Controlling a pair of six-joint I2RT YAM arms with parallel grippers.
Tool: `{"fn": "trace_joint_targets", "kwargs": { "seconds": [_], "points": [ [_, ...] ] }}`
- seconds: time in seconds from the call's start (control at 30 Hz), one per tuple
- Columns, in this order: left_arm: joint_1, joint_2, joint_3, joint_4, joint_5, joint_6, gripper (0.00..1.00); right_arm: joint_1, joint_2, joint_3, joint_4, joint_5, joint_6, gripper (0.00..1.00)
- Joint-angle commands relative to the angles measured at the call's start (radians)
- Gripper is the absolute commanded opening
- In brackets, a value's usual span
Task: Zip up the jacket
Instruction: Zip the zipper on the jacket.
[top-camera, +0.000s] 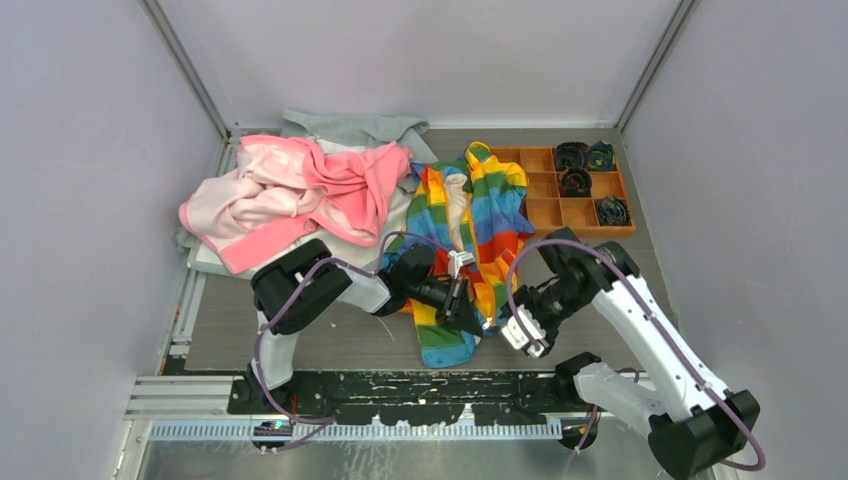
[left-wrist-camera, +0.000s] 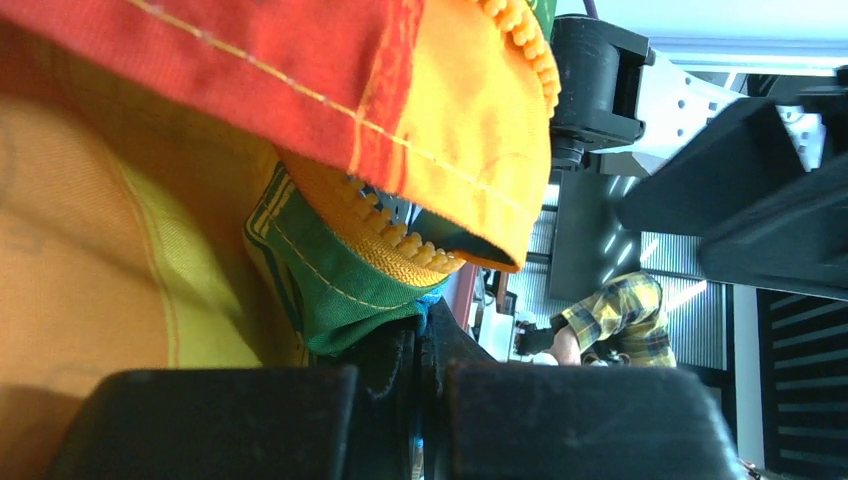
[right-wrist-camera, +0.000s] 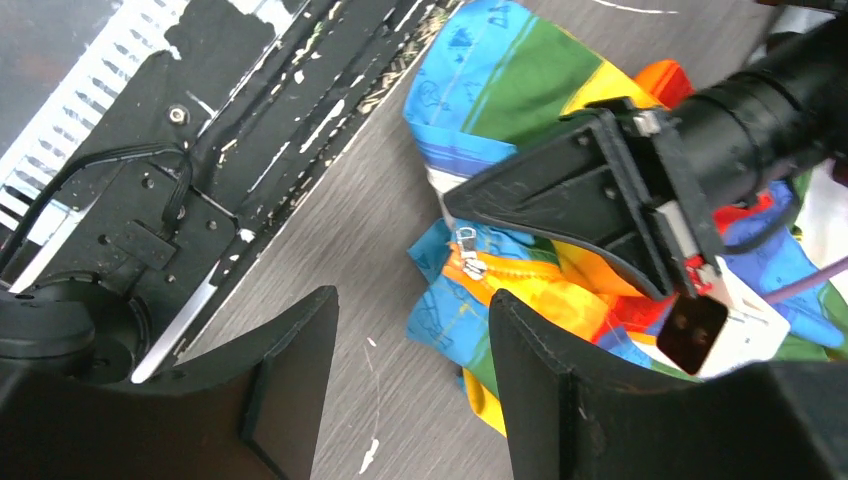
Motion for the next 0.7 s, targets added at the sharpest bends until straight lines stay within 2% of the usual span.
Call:
{"fn": "trace_joint_targets", "kwargs": {
  "seconds": [0.0,0.13,0.3,0.67],
  "points": [
    [-0.009,0.011,0.015,0.080,0.049,-0.025,0.00,0.050,-0.125,-0.133,0.188,-0.021,0.016,0.62],
    [-0.009,0.009,0.005,0.089,0.050,-0.026,0.00,0.139,-0.232,-0.251,0.426,0.011,0.199,0.62],
    [-0.011,0.025,-0.003,0.133,0.050,-0.048,0.00,0.190,-0.255,-0.341,0.563,0.048,0.281,0.58],
    [-0.020,0.031,-0.005,0.149,0.047,-0.062,0.00,0.232,-0.263,-0.417,0.663,0.107,0.328,0.50]
  ]
}}
